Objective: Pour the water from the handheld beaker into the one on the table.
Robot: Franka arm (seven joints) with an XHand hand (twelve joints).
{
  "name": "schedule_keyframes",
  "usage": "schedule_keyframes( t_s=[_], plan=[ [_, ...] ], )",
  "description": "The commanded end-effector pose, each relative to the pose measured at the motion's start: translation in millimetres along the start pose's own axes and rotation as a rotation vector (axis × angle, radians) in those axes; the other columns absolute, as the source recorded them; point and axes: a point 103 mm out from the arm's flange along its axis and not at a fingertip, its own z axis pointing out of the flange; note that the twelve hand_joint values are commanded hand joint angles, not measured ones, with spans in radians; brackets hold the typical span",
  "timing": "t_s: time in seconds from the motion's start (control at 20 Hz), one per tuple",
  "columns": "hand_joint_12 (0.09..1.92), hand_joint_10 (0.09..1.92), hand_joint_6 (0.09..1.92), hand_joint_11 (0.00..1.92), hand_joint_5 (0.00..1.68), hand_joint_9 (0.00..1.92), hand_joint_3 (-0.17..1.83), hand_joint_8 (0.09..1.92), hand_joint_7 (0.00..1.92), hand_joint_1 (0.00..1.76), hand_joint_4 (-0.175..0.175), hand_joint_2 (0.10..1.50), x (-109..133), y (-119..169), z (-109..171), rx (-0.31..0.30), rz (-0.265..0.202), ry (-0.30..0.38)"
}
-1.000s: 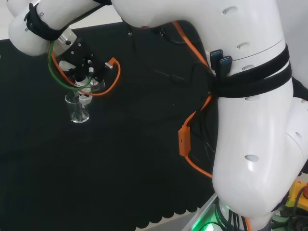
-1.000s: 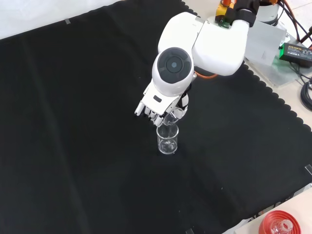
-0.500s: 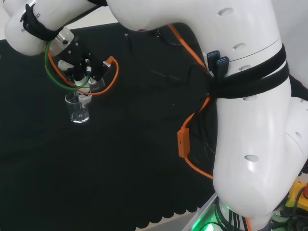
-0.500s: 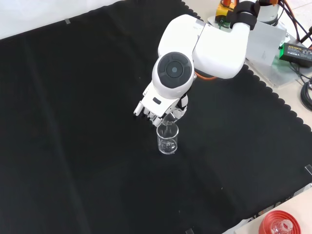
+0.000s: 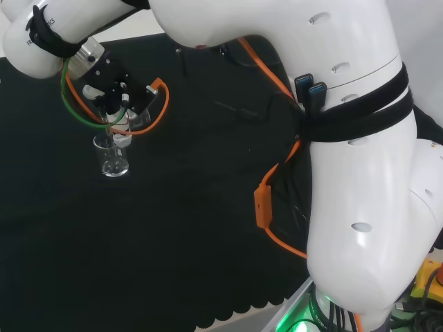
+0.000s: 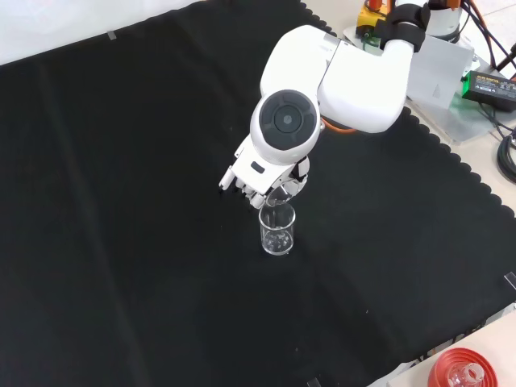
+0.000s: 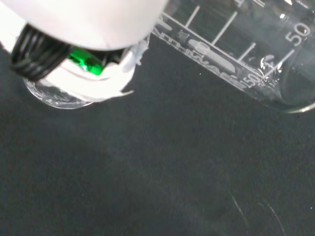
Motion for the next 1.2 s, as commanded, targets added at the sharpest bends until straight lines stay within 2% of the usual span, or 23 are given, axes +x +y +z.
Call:
schedule_keyframes(
  t_s=[0.05, 0.3, 0.6, 1.05, 1.2],
  plan=[
    [1.18, 0.41, 0.58, 0.67, 1.35, 1.20, 0.86, 0.09, 1.68, 1.31, 0.025, 0.48, -0.5, -0.9, 2.0, 0.003, -0.005, 0.000],
    [1.18, 0.41, 0.58, 0.67, 1.35, 1.20, 0.86, 0.09, 1.68, 1.31, 0.025, 0.48, 1.3, -0.5, 2.2, 0.014, 0.000, -0.025],
    [1.18, 0.41, 0.58, 0.67, 1.35, 1.20, 0.86, 0.09, 1.68, 1.31, 0.026, 0.48, 3.3, -0.7, 2.3, 0.009, -0.008, -0.020],
    [1.17, 0.41, 0.58, 0.68, 1.35, 1.20, 0.86, 0.09, 1.68, 1.31, 0.027, 0.48, 1.9, -1.9, 1.4, 0.003, -0.008, 0.003],
    [1.17, 0.41, 0.58, 0.68, 1.35, 1.20, 0.86, 0.09, 1.68, 1.31, 0.027, 0.48, -0.8, -2.8, 0.1, -0.012, -0.013, 0.042]
  ],
)
